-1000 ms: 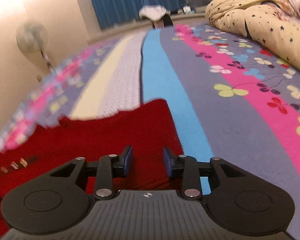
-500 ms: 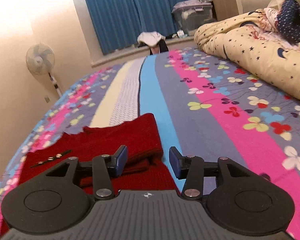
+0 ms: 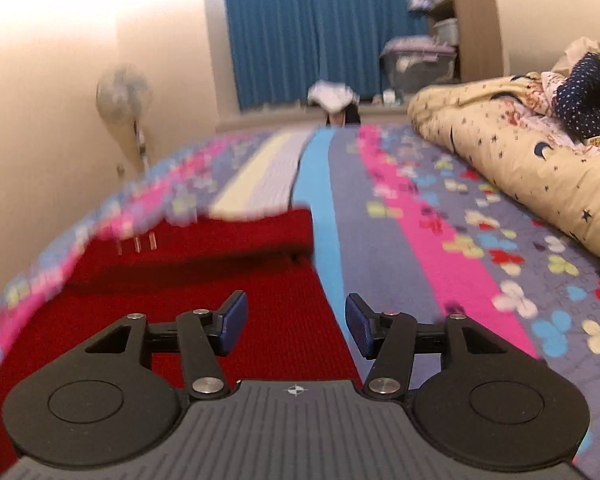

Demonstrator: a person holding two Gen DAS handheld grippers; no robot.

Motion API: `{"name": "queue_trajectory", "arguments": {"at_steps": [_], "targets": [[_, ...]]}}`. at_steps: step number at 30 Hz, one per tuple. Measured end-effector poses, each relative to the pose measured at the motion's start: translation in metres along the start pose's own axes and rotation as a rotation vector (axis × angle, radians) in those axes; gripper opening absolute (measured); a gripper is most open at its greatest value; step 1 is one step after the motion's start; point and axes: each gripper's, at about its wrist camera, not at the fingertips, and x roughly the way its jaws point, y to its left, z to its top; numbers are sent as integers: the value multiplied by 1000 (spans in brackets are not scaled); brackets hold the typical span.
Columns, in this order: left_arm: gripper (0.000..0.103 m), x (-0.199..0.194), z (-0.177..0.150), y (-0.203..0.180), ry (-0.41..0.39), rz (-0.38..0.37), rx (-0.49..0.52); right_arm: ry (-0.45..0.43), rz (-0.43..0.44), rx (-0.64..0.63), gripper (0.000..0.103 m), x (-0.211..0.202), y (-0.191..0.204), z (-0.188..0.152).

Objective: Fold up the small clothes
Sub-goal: 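Move both grippers to the sweater hem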

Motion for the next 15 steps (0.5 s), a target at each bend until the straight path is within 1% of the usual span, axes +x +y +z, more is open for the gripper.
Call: {"name": "queue_trajectory", "arguments": {"at_steps": [3, 5, 6, 8, 11, 15], "targets": [[89, -6, -5, 1, 19, -22, -49, 88, -49, -68, 56, 5, -3, -20], [89, -6, -9, 0, 50, -21, -84, 116, -67, -73, 57, 6, -7, -27], [86, -5, -10, -1, 63, -22, -91, 124, -78, -66, 56, 6, -11, -29], [71, -3, -10, -5, 65, 3, -80, 132, -101, -33, 56, 6, -19, -31], [62, 0, -10, -10, 67, 17, -44, 147, -111, 43, 56, 5, -31, -32], [60, 5, -13, -12, 84, 36, -24, 148, -102, 83, 55, 1, -42, -34]]}}
